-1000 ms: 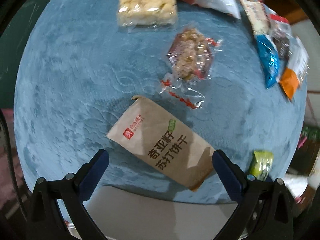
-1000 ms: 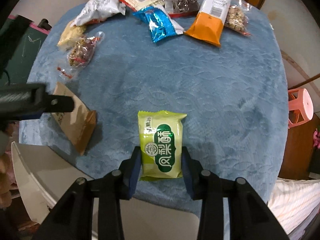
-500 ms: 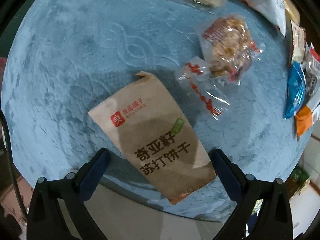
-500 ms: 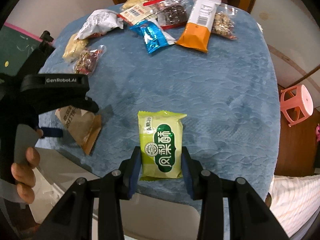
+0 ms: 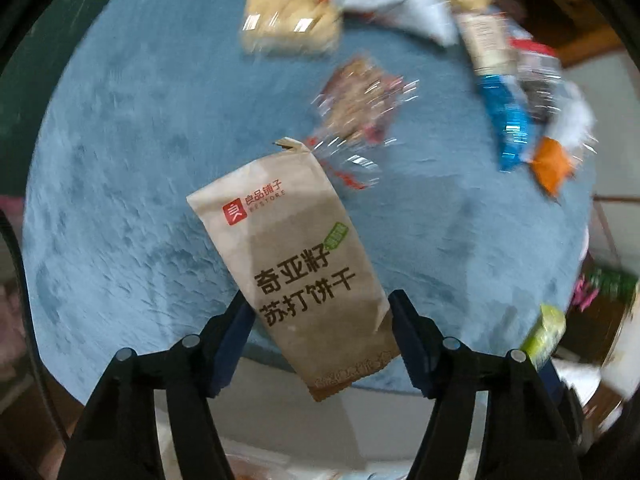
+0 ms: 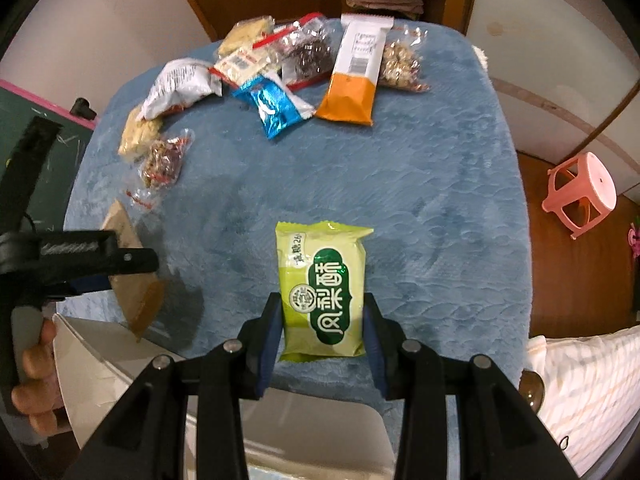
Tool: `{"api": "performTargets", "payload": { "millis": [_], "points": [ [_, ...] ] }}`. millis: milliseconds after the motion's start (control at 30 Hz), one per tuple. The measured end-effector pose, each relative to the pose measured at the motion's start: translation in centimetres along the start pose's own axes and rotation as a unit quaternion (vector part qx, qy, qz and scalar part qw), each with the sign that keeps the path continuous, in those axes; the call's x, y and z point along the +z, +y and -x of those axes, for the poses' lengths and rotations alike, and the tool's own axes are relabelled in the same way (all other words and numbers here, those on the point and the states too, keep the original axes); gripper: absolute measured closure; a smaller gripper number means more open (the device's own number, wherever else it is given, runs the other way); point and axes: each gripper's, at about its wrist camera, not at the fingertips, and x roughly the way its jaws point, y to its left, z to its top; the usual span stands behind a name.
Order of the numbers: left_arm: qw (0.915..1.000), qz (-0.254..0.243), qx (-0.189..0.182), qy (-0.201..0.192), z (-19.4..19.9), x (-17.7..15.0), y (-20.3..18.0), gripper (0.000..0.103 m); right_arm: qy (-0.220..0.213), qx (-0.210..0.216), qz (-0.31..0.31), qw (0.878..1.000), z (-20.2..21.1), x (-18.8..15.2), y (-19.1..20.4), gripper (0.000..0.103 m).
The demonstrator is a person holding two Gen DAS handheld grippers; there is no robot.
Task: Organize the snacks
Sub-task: 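Carry the brown bag with the left tool while the right tool carries the green packet into the tray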
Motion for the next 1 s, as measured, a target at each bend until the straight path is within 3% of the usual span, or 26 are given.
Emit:
{"api": "performTargets", "payload": {
  "millis": [167,300,400,500,733,1000],
  "points": [
    [0.9942,-0.065,-0.017,-0.084,5.8,-2.5,-1.4,0.037,-0.033,0.003,-0.010,0.999,2.5,-0.2,0.9,0.064],
    [0.9817,-0.116,-0.032,-0.147,11.4,-5.3,-2.2,0.037,-0.080,0.013,-0.018,0.997,5.6,-0.8,2.5,0.064],
    [0.9722,-0.144,-0.035,-0.181,15.5,-5.7,0.1,0.037,-0.113,0.027,-0.016,0.993,8.9,-1.8,3.5,0.064],
    [0.9631,-0.166,-0.033,-0.210,18.0,-8.9,1.4,0.036,-0.135,0.040,-0.006,0.990,11.9,-3.2,4.5,0.064],
    [0.9567,-0.183,-0.016,-0.226,19.2,-15.0,5.4,0.036,-0.142,0.067,0.024,0.987,15.6,-8.5,7.1,0.064],
    [0.9512,-0.207,0.019,-0.228,17.8,-20.6,6.7,0.036,-0.104,0.066,0.041,0.992,14.8,-13.3,9.1,0.064]
  ]
}}
